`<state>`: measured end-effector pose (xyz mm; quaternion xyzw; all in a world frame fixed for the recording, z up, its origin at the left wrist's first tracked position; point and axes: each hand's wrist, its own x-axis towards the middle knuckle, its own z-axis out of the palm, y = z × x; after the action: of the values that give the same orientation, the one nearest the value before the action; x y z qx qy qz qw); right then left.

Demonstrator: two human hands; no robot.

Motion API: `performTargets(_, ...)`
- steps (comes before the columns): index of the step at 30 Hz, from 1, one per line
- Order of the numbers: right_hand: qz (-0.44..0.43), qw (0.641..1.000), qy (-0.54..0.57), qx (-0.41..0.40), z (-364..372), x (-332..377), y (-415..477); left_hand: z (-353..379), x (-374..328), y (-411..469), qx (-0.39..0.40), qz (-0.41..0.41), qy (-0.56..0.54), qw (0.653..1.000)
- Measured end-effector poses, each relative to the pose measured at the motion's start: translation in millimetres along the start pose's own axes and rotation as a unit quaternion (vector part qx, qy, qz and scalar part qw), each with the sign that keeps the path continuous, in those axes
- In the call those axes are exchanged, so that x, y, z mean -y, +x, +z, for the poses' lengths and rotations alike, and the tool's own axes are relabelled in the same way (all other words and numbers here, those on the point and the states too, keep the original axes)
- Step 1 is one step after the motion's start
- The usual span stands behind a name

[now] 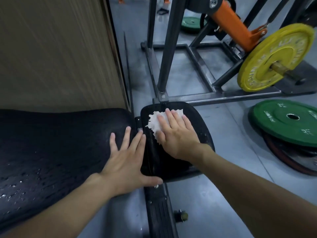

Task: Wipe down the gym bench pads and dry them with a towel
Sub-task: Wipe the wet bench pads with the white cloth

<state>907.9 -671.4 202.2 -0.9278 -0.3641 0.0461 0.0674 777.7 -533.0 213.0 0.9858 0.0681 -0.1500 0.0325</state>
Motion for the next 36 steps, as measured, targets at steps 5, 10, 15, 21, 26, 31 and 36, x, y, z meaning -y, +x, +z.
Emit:
performTargets(5,0.022,0.999,-0.018,0.020,2,-11,52,9,3,1,-0.032,0.002,-0.004,0.999)
performTargets(10,0.030,0.998,-0.016,0.048,-4,-13,54,14,2,-3,-0.063,0.011,-0.021,0.998)
performTargets(15,-0.012,0.999,-0.039,0.035,-1,-10,4,17,2,-4,-0.075,0.023,-0.030,0.996)
performTargets(21,-0.039,0.996,-0.083,0.009,-2,-3,-108,12,-1,-13,-0.058,0.049,-0.013,0.997)
performTargets(26,-0.002,0.997,-0.078,0.013,0,-18,-99,15,-1,-12,-0.067,0.049,-0.017,0.996)
performTargets(31,0.053,0.997,-0.045,0.020,-4,-43,-13,18,2,-9,-0.078,0.048,-0.017,0.996)
performTargets(36,0.110,0.992,0.011,0.056,-15,-59,50,20,3,-8,-0.092,0.046,-0.029,0.994)
